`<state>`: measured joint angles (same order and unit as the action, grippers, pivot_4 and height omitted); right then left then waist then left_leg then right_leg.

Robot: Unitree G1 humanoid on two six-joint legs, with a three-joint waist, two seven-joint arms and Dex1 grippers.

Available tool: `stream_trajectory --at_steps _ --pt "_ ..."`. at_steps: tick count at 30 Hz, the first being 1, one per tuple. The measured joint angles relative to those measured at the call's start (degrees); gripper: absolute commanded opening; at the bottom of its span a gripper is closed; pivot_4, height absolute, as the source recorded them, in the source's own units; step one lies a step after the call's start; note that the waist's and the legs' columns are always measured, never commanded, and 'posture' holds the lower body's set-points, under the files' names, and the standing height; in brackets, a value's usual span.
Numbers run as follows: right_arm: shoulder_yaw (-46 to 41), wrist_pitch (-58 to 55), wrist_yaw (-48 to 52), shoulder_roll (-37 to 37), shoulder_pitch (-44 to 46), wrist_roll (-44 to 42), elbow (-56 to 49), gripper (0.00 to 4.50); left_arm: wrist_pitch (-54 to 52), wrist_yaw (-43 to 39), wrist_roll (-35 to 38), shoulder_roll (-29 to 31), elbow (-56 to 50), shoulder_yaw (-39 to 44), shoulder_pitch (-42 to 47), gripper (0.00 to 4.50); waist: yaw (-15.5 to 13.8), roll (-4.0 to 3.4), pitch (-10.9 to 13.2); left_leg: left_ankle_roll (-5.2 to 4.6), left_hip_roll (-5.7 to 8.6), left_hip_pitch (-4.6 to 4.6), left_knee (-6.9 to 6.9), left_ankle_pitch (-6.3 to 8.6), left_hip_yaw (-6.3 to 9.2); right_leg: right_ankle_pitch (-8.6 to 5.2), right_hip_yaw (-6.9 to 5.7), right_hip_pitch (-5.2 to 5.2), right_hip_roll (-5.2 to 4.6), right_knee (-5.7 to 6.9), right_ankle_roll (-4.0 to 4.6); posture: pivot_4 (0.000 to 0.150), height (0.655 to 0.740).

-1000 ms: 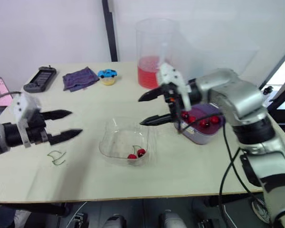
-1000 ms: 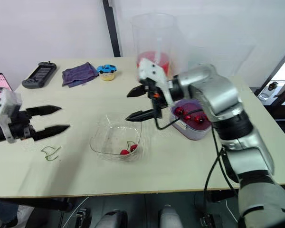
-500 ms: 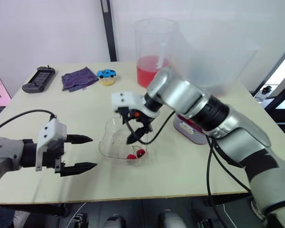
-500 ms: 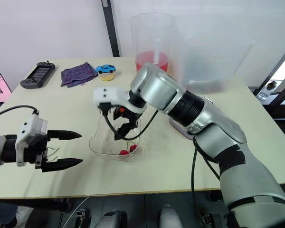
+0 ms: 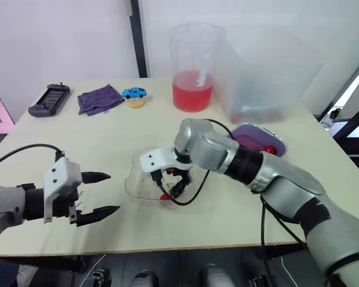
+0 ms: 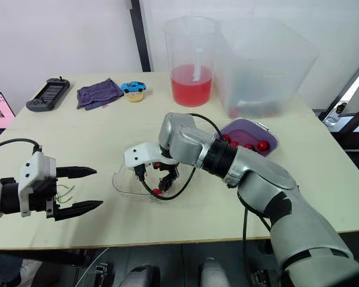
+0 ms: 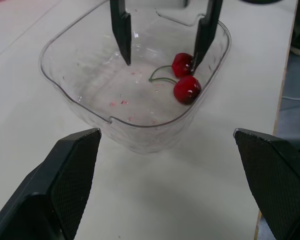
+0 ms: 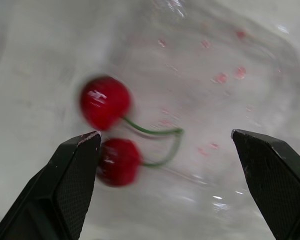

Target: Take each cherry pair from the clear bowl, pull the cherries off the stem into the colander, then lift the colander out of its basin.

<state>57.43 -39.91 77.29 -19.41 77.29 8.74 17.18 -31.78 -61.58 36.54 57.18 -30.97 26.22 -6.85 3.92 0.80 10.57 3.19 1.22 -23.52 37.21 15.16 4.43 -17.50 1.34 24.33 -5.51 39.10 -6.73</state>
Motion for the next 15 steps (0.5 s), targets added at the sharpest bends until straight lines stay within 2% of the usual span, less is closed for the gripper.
stream_trajectory --at_steps 7,15 --pt "-0.17 5.42 -1.11 2.33 -0.81 5.27 5.56 4.5 0.01 0.8 -0.39 0.0 -0.76 -0.07 -0.11 4.48 0.16 -0.01 0.01 0.0 -0.02 0.0 -0.03 0.0 0.0 0.0 0.0 0.02 0.03 0.0 0.0 0.15 0.7337" --pt "-3.98 5.26 0.58 4.17 -0.78 6.28 6.66 4.5 -0.03 0.74 -0.66 0.12 -0.05 -1.03 1.84 4.48 -0.02 0.0 0.0 0.01 0.01 0.0 -0.01 -0.01 0.01 0.0 -0.01 -0.01 0.01 0.0 0.01 0.15 0.7337"
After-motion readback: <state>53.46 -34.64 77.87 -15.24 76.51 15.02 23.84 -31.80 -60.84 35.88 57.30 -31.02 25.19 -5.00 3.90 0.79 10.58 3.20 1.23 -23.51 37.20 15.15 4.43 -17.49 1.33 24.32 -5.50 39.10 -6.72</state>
